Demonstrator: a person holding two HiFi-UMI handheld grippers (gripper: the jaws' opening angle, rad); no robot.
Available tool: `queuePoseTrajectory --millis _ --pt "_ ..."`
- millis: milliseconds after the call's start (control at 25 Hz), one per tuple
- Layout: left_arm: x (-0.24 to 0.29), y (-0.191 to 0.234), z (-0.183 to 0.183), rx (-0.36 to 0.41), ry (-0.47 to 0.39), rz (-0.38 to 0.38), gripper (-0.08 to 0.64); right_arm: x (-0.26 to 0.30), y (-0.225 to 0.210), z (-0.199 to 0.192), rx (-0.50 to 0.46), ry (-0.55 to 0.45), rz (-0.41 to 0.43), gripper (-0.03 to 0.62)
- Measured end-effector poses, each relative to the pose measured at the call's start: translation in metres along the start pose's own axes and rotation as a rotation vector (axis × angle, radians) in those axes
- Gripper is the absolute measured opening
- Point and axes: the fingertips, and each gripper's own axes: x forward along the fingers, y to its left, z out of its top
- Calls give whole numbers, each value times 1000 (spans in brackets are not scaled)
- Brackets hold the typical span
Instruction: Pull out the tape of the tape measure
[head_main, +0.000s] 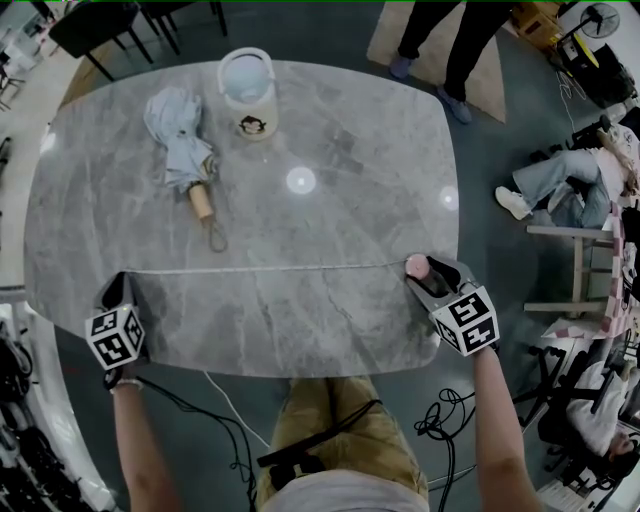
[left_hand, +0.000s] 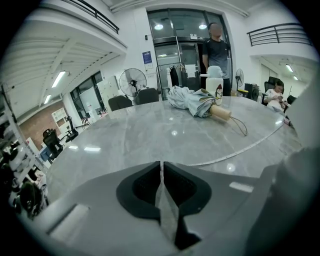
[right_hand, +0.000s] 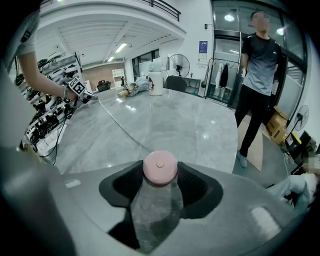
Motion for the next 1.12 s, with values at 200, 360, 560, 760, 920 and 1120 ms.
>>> queuePoseTrajectory --millis 200,360,560,760,920,1120 --pt "4 -4 -6 -13 13 -21 82 1 -1 0 14 -8 -8 218" --pt "0 -9 -8 -31 2 -51 121 0 -3 0 32 -19 -19 244" --pt "-7 -13 -10 -57 -14 -78 127 -4 -3 7 58 -48 -21 265" --pt "-21 -17 -2 -62 -45 -60 104 -14 -1 18 61 -85 -21 237" --pt "-33 -22 8 -68 -77 -58 67 -22 1 25 61 -110 -31 189" --pt "-48 -30 20 -73 -116 -63 25 -32 1 33 94 -157 -60 92"
